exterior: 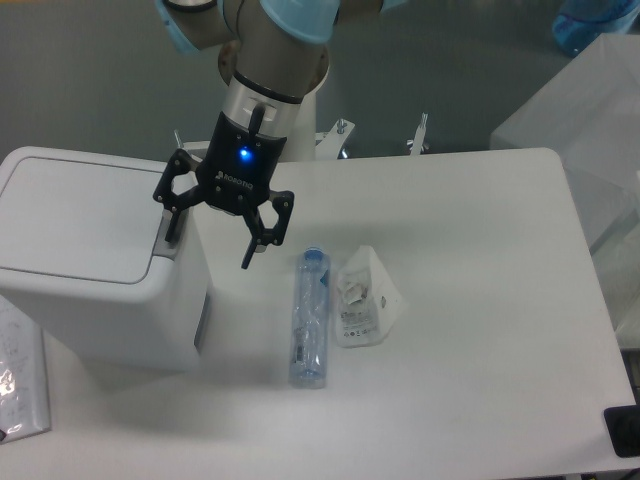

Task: Open the trash can
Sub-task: 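Push the gripper against the bin lid to flip it open, then withdraw the gripper from the bin back over the water bottle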

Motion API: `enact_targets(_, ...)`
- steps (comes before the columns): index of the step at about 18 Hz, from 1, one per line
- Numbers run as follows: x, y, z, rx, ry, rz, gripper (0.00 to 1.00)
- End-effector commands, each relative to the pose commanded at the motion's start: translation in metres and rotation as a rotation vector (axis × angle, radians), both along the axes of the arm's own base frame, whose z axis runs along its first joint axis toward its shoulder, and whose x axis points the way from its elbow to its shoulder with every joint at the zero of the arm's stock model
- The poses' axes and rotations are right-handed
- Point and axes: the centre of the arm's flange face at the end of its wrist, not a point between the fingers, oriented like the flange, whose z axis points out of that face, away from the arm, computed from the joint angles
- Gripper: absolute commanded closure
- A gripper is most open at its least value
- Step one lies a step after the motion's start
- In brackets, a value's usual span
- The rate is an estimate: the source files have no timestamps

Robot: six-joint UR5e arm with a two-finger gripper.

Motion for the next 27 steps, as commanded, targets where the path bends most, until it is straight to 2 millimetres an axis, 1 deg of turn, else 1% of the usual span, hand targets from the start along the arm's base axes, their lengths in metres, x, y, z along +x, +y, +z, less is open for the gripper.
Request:
enact_targets(8,-0.001,0.001,-0.001,-0.001,-0.002,0.001,0.0)
enact_targets(10,-0.001,0.001,0.002,0.004,0.004,0.0,0.0)
enact_targets(12,-0.003,0.002,0.011,0.018,0.019,0.002,0.0)
enact_targets(13,-0.005,0.004,0.02,0.032,0.036,-0.002,0.0)
enact_targets(14,-0.01,0.005,0.033,0.051,0.058,0.002,0.0)
enact_targets(15,-0.02,0.005,0.045,0.067,0.078,0.014,0.0)
enact_targets(17,-0.049,0.001,0.055,0.08,0.098,0.053,0.0)
enact_targets(20,-0.08,-0.005,0.055,0.081,0.131,0.067,0.0)
enact_targets(22,-0.102,-0.008,0.051,0.076,0.156,0.066,0.0)
enact_targets(24,-0.14,-0.027,0.033,0.031,0.185,0.111,0.0)
enact_targets(25,-0.154,-0.038,0.029,0.005,0.213,0.126,0.0)
enact_targets(26,-0.166,-0.043,0.016,-0.029,0.231,0.125,0.0)
enact_targets(27,-0.183,-0.052,-0.008,-0.086,0.24,0.129,0.0)
